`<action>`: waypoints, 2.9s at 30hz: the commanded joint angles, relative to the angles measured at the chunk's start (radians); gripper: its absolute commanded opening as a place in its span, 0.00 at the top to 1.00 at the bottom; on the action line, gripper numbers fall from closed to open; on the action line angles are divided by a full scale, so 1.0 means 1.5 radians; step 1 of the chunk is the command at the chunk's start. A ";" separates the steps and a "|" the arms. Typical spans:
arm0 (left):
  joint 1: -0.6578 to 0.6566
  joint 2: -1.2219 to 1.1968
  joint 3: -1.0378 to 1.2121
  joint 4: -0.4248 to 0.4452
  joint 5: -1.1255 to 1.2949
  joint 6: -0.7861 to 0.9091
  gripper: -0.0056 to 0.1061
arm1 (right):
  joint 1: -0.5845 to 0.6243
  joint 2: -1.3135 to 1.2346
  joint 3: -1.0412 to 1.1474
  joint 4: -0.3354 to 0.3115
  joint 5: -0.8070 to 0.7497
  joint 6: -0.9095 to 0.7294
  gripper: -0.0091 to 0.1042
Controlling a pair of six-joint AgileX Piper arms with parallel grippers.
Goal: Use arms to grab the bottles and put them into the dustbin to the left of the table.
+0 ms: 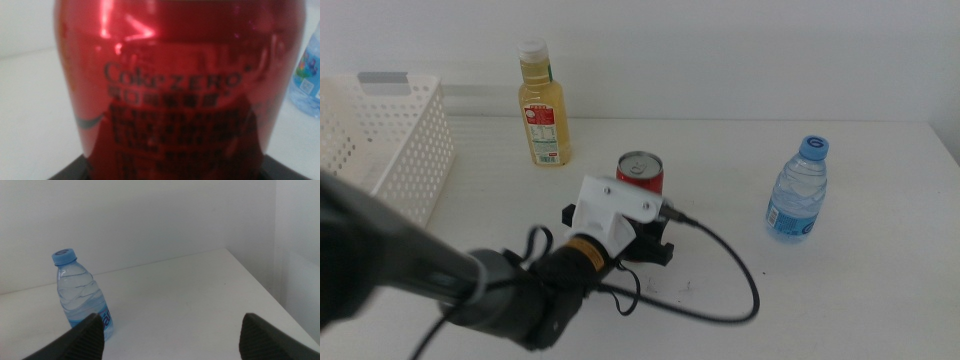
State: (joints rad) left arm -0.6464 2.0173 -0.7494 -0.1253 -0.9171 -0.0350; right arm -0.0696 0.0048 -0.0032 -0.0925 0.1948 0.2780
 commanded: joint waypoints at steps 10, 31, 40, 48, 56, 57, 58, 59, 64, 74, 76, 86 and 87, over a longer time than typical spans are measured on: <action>0.104 -0.322 -0.191 -0.024 0.822 0.014 0.97 | -0.004 -0.003 0.002 -0.006 -0.008 -0.004 0.12; 0.589 -0.079 -0.672 0.095 1.363 0.155 0.97 | -0.004 -0.003 0.002 -0.006 -0.008 -0.004 0.12; 0.589 0.004 -0.672 0.151 1.316 0.129 0.85 | -0.004 -0.003 0.002 -0.006 -0.008 -0.004 0.12; 0.589 0.017 -0.672 0.167 1.326 0.127 0.27 | -0.004 -0.003 0.002 -0.006 -0.008 -0.004 0.12; 0.558 -0.102 -0.668 0.173 1.376 0.095 0.11 | -0.004 -0.003 0.002 -0.006 -0.008 -0.004 0.12; 0.542 -0.132 -0.657 0.173 1.372 0.089 0.11 | -0.004 -0.003 0.002 -0.006 -0.008 -0.004 0.12; 0.523 -0.165 -0.639 0.173 1.357 0.079 0.11 | -0.004 -0.003 0.002 -0.006 -0.008 -0.004 0.12; 0.505 -0.193 -0.619 0.176 1.333 0.061 0.11 | -0.004 -0.003 0.002 -0.006 -0.008 -0.004 0.12; 0.351 -0.388 -0.396 0.284 1.134 -0.105 0.11 | -0.004 -0.003 0.002 -0.006 -0.008 -0.004 0.12; 0.210 -0.582 0.117 1.031 0.679 -0.947 0.11 | -0.004 -0.003 0.002 -0.006 -0.008 -0.004 0.12; 0.210 -0.544 0.124 1.146 0.680 -1.053 0.11 | -0.004 -0.003 0.002 -0.006 -0.008 -0.004 0.12; 0.211 -0.512 0.119 1.219 0.670 -1.204 0.11 | -0.004 -0.003 0.002 -0.006 -0.008 -0.004 0.12; 0.211 -0.512 0.119 1.208 0.672 -1.204 0.11 | -0.004 -0.003 0.002 -0.006 -0.008 -0.004 0.12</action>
State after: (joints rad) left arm -0.3285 1.2515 -0.5667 1.6990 0.0815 -1.8215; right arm -0.0696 0.0048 -0.0032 -0.0925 0.1930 0.2780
